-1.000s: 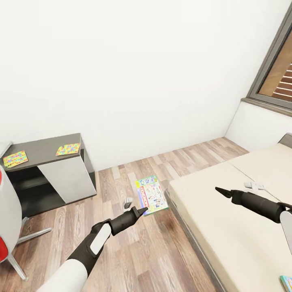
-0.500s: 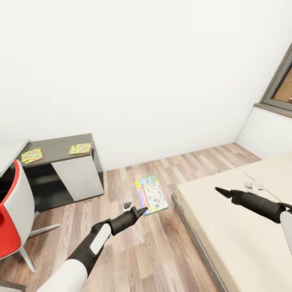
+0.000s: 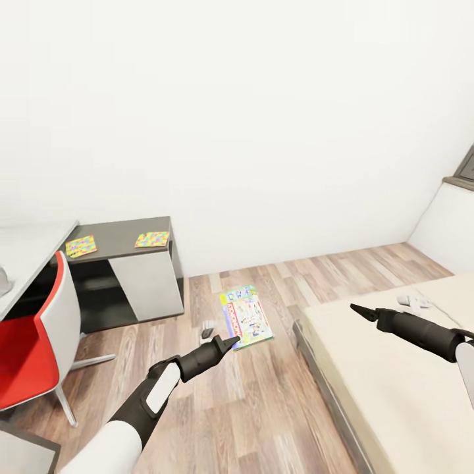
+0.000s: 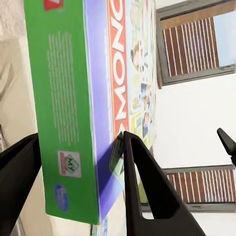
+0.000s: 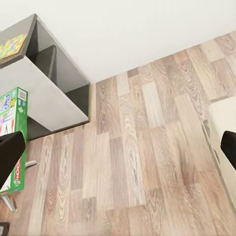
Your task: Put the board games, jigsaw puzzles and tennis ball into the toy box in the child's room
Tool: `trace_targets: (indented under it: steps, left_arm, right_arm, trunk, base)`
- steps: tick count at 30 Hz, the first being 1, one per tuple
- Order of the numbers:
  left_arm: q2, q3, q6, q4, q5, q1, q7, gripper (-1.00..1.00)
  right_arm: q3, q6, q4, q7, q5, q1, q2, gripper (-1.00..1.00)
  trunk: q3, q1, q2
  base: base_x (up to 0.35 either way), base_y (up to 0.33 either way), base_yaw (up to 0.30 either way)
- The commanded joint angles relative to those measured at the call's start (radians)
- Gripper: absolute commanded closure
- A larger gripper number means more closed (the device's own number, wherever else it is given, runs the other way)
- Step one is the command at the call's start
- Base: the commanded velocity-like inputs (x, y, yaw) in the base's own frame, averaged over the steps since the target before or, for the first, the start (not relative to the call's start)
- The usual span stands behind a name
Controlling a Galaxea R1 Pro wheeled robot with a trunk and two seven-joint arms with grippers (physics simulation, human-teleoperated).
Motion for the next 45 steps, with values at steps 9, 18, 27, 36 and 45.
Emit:
trace_targets:
  steps: [9,18,27,36,45]
  left_arm:
    - [0.0,-0.001,0.009,0.0,0.011,-0.001,0.001,1.0]
    - [0.0,-0.001,0.009,0.0,0.011,-0.001,0.001,1.0]
    - [0.0,-0.001,0.009,0.0,0.011,-0.001,0.001,1.0]
    - [0.0,-0.001,0.009,0.0,0.011,-0.001,0.001,1.0]
    - [0.0,0.002,0.005,-0.008,0.017,0.011,-0.008,1.0]
  right_arm:
    - [-0.002,0.005,-0.001,0.006,0.002,-0.001,0.0,-1.0]
    - [-0.002,0.005,-0.001,0.006,0.002,-0.001,-0.002,-1.0]
    - [-0.001,0.005,-0.001,0.006,0.002,-0.002,-0.001,-1.0]
    - [0.0,0.006,-0.001,0.006,0.002,-0.002,-0.002,-1.0]
    - [0.0,0.002,-0.001,0.007,0.003,0.002,-0.003,-1.0]
  trunk:
    - [0.007,0.001,-0.002]
    - [0.013,0.001,-0.002]
    - [0.015,0.001,-0.002]
    - [0.015,0.001,-0.002]
    - [0.013,0.001,-0.002]
  base:
    - [0.0,0.0,0.215]
    - [0.0,0.0,0.251]
    - [0.0,0.0,0.286]
    - [0.0,0.0,0.294]
    - [0.0,0.0,0.209]
